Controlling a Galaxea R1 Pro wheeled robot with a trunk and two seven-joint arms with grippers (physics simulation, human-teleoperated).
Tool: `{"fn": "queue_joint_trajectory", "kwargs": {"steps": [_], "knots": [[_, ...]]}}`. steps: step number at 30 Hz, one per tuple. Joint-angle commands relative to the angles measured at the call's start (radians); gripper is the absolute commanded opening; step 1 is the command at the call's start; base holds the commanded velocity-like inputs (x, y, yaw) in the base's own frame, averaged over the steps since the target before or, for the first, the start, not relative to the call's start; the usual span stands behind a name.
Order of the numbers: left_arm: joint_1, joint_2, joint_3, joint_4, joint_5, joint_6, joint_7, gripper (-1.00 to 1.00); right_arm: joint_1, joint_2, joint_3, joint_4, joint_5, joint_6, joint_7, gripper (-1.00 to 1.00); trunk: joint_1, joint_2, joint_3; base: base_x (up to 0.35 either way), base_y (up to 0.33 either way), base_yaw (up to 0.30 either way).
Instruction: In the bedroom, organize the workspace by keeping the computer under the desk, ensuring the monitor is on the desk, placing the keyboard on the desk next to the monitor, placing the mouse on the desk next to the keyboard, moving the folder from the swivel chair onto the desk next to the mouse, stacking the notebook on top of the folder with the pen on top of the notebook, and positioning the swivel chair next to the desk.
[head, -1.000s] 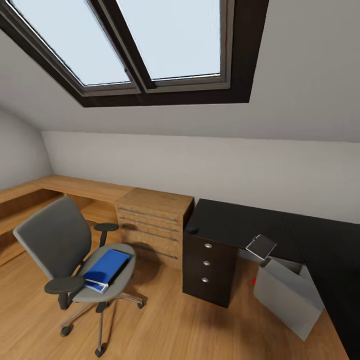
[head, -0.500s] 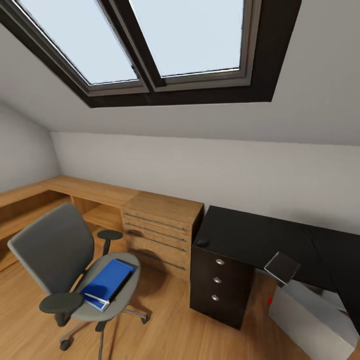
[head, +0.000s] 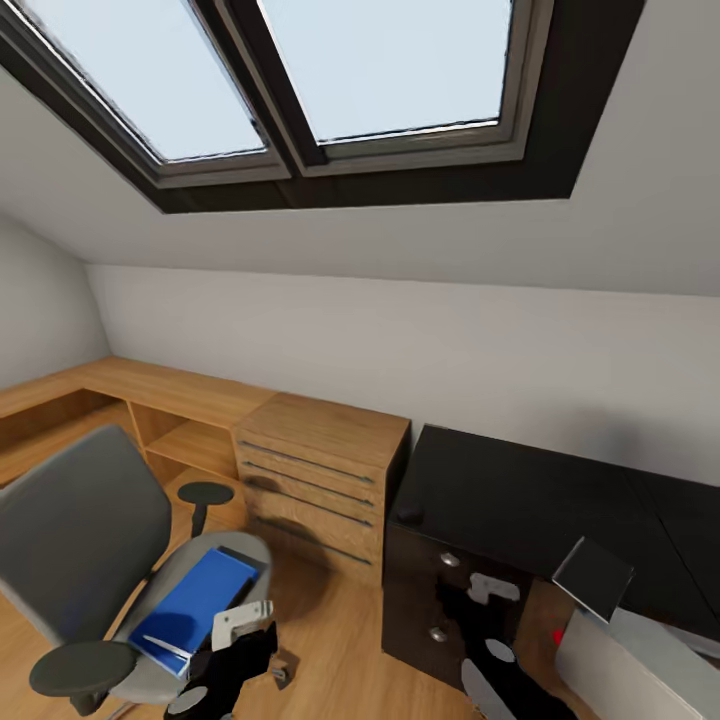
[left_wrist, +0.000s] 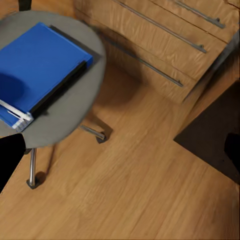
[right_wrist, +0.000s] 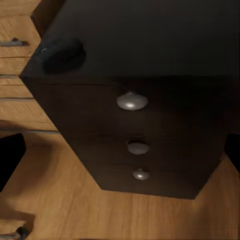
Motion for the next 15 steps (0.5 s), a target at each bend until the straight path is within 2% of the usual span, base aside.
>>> {"fn": "queue_joint_trajectory", "kwargs": {"steps": [1,2,3,4,5,8,10,14,15], "knots": [[0.0,-0.01,-0.001,-0.035,0.01,0.026,0.009,1.0,-0.025,-0.003,0.007,-0.044,-0.004,0.08,-0.028,1.0,0.001,-0.001,-0.002,0.339,0.0,0.0],[0.0,-0.023,-0.001,-0.054,0.01,0.044,0.009,1.0,-0.054,-0.003,0.007,-0.077,0.002,0.17,-0.043,1.0,0.001,-0.001,-0.002,0.339,-0.005,0.0],[-0.001,-0.04,-0.001,-0.075,0.009,0.069,0.01,1.0,-0.12,-0.003,0.007,-0.109,0.004,0.322,-0.059,1.0,0.001,-0.001,-0.002,0.339,-0.041,0.0],[-0.001,-0.046,-0.001,-0.082,0.009,0.078,0.01,1.0,-0.17,-0.003,0.006,-0.109,0.003,0.399,-0.062,1.0,0.001,-0.001,-0.002,0.339,-0.056,0.0],[-0.001,-0.048,-0.001,-0.082,0.009,0.081,0.009,1.0,-0.191,-0.002,0.007,-0.102,0.003,0.427,-0.063,1.0,0.001,-0.001,-0.002,0.339,-0.062,0.0],[-0.001,-0.049,0.002,-0.059,0.008,0.083,0.009,1.0,-0.217,-0.004,0.011,-0.084,0.006,0.459,-0.062,1.0,0.001,-0.001,-0.002,0.339,-0.068,0.0],[-0.001,-0.045,0.006,-0.044,0.007,0.084,0.008,1.0,-0.223,-0.006,0.011,-0.071,0.007,0.454,-0.062,1.0,0.001,-0.001,-0.002,0.339,-0.075,0.0],[-0.001,-0.037,0.005,-0.026,0.006,0.084,0.008,1.0,-0.226,-0.015,0.012,-0.024,0.011,0.382,-0.06,1.0,0.001,-0.001,-0.002,0.339,-0.104,0.0],[-0.001,-0.037,0.002,-0.022,0.006,0.083,0.008,1.0,-0.226,-0.024,0.013,-0.015,0.01,0.363,-0.057,1.0,0.001,-0.001,-0.002,0.338,-0.121,0.0]]}}
